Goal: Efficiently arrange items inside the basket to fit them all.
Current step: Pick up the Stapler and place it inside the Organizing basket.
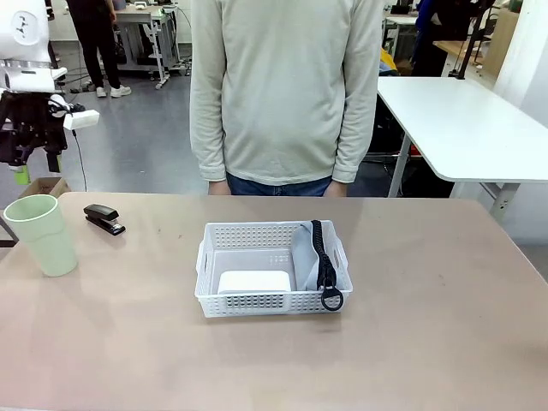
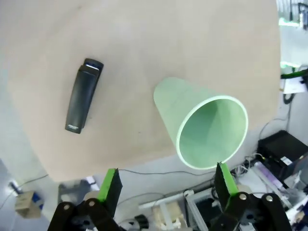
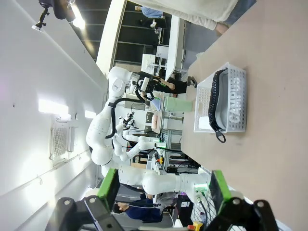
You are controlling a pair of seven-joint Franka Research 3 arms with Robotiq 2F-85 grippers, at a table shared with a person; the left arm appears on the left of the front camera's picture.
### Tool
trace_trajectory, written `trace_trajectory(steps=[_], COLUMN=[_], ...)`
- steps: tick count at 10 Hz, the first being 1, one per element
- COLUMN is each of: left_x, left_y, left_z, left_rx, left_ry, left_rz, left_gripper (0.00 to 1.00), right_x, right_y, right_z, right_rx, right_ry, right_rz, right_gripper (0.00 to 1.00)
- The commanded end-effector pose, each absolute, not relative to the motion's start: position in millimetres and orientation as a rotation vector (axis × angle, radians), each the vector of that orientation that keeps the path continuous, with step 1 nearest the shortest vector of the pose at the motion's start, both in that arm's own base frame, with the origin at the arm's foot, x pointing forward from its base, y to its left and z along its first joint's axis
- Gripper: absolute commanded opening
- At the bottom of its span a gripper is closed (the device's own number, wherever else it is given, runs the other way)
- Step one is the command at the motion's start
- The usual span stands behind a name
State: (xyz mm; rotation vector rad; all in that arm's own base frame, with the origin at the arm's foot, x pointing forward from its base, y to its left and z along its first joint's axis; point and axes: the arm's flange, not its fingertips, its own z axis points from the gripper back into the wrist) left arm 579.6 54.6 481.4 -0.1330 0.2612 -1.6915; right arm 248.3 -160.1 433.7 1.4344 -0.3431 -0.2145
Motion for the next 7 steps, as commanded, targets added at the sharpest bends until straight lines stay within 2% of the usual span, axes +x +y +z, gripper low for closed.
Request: trace_trajectory(steps=[1, 3, 4, 5, 7], left_x=[570.3, 570.3, 576.5, 582.4, 588.2], left_y=[54.3, 54.3, 55.7, 58.0, 58.4], left_z=[489.9, 489.9, 485.3, 484.6, 477.1], left_rx=[-0.188, -0.188, -0.167, -0.224, -0.209], left_ry=[0.179, 0.179, 0.214, 0.227, 0.032], left_rz=[-1.538, -1.538, -1.594, -1.733, -1.852], left_gripper=[1.0, 1.0, 1.0, 1.0, 1.0], right_x=[248.1, 248.1, 248.1, 248.1, 248.1], right_y=[-158.2, -158.2, -158.2, -158.2, -158.2], right_z=[439.3, 439.3, 439.3, 439.3, 439.3], right_rx=[1.456, 1.456, 1.456, 1.456, 1.456], right_ry=[-0.348, -0.348, -0.348, -0.348, -0.348], right_rz=[-0.229, -0.229, -0.229, -0.229, -0.229], right_gripper=[1.0, 1.0, 1.0, 1.0, 1.0])
